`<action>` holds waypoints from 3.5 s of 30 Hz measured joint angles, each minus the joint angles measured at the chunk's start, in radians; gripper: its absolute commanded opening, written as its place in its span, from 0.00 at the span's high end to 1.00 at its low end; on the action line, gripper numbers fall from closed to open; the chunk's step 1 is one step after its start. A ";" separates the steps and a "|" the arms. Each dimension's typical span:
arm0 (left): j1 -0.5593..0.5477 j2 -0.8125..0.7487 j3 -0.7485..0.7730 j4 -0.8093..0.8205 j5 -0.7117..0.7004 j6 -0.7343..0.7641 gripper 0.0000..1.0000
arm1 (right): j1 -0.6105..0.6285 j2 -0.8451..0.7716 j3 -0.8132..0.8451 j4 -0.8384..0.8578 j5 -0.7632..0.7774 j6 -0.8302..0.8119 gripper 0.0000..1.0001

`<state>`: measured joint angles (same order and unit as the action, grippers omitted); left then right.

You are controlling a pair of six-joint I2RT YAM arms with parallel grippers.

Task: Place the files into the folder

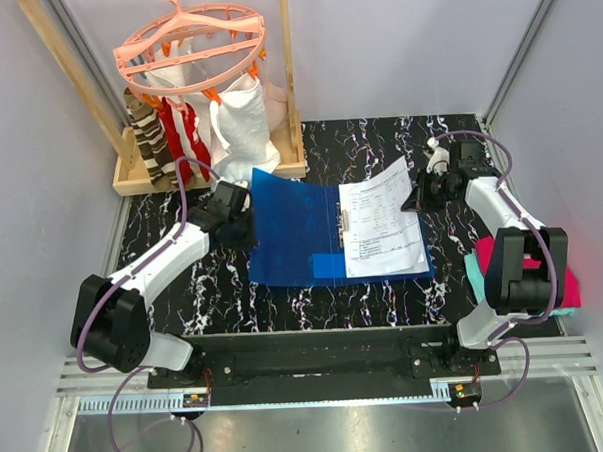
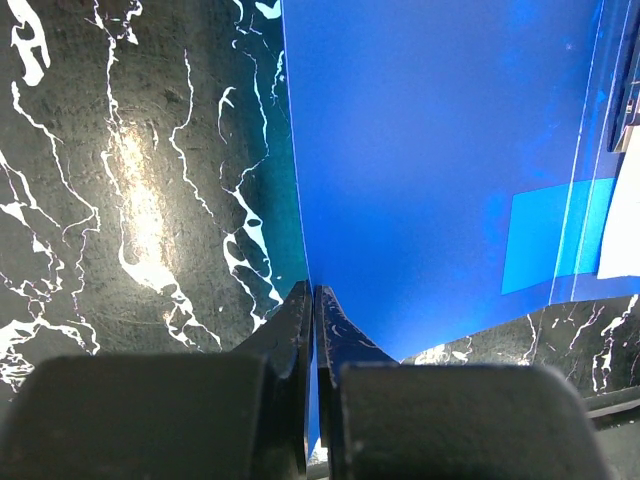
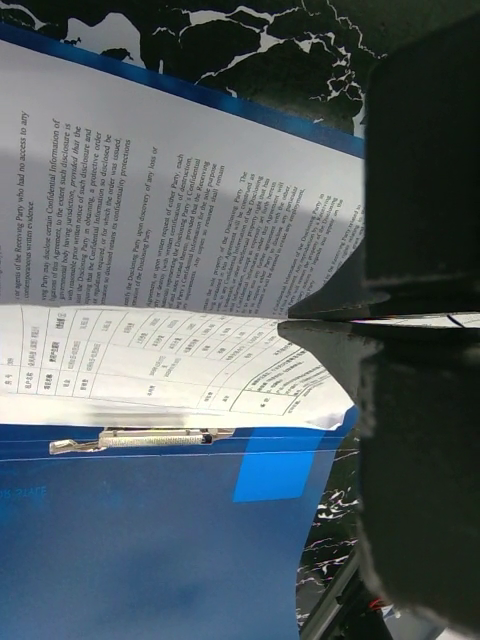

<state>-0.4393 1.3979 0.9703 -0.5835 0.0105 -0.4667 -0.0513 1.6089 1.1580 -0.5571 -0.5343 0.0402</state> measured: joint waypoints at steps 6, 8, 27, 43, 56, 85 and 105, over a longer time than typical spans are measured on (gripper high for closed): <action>-0.001 0.000 0.000 -0.001 -0.001 0.004 1.00 | 0.005 0.028 0.005 0.000 -0.018 -0.025 1.00; -0.001 0.000 0.001 -0.001 -0.002 0.004 1.00 | 0.010 0.031 0.005 0.000 -0.024 -0.036 1.00; -0.010 0.001 0.005 -0.003 -0.005 0.014 1.00 | 0.041 0.031 0.008 0.004 -0.008 -0.095 0.99; -0.013 0.003 0.005 -0.006 -0.011 0.014 0.98 | 0.077 0.048 0.017 0.024 0.023 -0.081 0.77; -0.013 -0.009 0.005 -0.015 -0.023 0.004 0.62 | 0.077 0.047 0.017 0.041 0.148 -0.031 0.49; -0.015 -0.234 0.035 0.034 0.089 0.003 0.23 | 0.183 -0.057 0.045 0.023 0.438 0.184 0.14; -0.056 -0.209 0.001 0.116 0.140 -0.080 0.06 | 0.435 0.320 0.317 0.135 0.506 0.361 0.39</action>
<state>-0.4953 1.1893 0.9710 -0.4675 0.1505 -0.5472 0.3840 1.9293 1.4754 -0.4225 -0.0280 0.4015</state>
